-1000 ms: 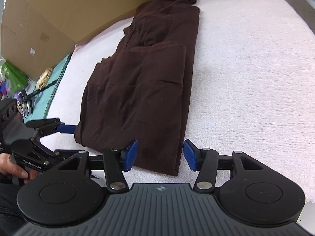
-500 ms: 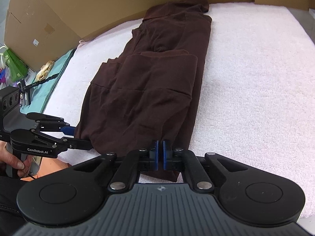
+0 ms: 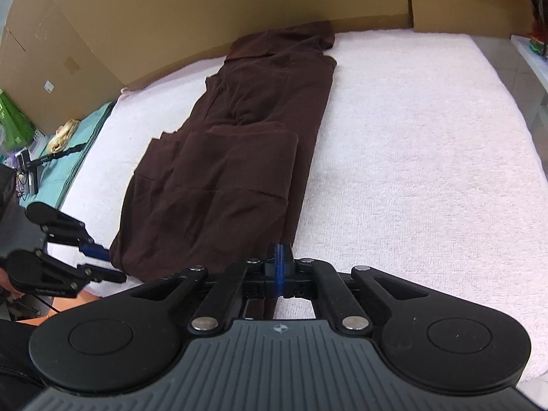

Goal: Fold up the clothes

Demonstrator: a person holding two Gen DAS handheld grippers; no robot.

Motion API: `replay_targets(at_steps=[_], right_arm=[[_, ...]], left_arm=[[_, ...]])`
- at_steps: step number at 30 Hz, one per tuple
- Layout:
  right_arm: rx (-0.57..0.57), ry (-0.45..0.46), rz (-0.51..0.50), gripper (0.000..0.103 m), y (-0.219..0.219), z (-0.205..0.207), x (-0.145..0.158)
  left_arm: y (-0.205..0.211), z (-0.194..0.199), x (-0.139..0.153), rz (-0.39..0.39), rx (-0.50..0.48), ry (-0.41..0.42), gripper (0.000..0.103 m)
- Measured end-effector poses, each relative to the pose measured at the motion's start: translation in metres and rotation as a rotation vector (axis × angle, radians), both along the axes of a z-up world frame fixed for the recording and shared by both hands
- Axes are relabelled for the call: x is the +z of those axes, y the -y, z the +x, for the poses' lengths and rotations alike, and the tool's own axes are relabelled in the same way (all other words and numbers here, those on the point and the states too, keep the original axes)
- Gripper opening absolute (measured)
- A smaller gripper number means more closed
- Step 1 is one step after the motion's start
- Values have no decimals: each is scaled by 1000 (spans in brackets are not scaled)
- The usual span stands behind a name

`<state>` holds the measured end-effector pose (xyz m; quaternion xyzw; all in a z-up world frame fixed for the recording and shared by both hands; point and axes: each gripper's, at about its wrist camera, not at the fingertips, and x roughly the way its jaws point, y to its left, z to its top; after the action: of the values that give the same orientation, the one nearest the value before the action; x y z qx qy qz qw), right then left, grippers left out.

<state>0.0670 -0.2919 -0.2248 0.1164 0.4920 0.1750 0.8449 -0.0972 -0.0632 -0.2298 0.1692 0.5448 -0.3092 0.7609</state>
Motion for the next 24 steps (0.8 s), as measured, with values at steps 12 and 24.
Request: replay_targets(at_steps=[12,24], right_arm=[[162,-16,19,4,-57,5,-12],[74,-169,133,0,-45,31,-52]], left_arm=[[-28,3,16,-10,180,26,45],[56,4,17,-116,-19,56,60]])
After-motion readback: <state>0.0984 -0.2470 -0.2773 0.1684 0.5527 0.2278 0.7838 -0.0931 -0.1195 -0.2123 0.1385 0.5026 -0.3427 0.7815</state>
